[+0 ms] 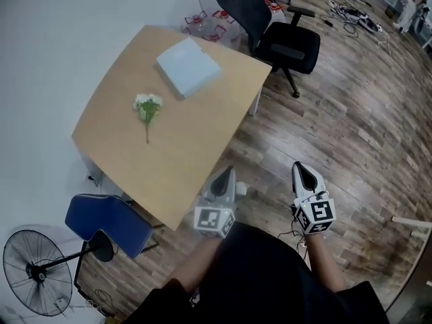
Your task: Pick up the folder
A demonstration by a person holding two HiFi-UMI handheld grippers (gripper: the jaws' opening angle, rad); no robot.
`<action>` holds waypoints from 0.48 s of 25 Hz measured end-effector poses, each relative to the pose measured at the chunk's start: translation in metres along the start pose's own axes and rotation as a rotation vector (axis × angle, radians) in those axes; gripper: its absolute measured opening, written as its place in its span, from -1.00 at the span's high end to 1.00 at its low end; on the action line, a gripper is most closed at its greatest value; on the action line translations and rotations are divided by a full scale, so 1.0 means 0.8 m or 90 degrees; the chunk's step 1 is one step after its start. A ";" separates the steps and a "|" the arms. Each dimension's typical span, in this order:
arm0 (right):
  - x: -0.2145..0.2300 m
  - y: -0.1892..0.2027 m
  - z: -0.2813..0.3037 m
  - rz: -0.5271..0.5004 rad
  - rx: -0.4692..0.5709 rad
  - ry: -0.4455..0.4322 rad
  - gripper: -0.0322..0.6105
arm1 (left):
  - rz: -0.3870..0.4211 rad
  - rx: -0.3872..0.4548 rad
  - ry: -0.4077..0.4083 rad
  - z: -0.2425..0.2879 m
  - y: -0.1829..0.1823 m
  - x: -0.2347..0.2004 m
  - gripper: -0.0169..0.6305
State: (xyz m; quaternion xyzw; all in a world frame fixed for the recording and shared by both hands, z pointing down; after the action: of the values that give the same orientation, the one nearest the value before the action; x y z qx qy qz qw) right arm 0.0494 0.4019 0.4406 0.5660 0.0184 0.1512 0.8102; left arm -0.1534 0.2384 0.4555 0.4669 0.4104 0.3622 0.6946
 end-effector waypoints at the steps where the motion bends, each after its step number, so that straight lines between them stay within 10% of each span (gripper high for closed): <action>1: 0.001 -0.011 0.020 -0.003 0.001 -0.002 0.89 | -0.002 0.003 -0.001 0.013 -0.008 -0.015 0.94; 12: -0.018 -0.081 0.183 -0.033 -0.023 0.025 0.89 | -0.064 0.052 0.019 0.085 -0.064 -0.167 0.94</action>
State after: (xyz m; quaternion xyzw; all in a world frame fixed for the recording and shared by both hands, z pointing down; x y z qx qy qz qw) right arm 0.0798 0.2443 0.4317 0.5475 0.0461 0.1412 0.8235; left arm -0.1390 0.0803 0.4535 0.4685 0.4580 0.3168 0.6858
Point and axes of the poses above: the fingertips, and each gripper's own axes: z forward along the fingers, x to its right, y out of its underside, the point moved 9 cm from there along -z, backward along the fingers, and after that the axes turned 2 degrees about -x, right-handed, at the moved point
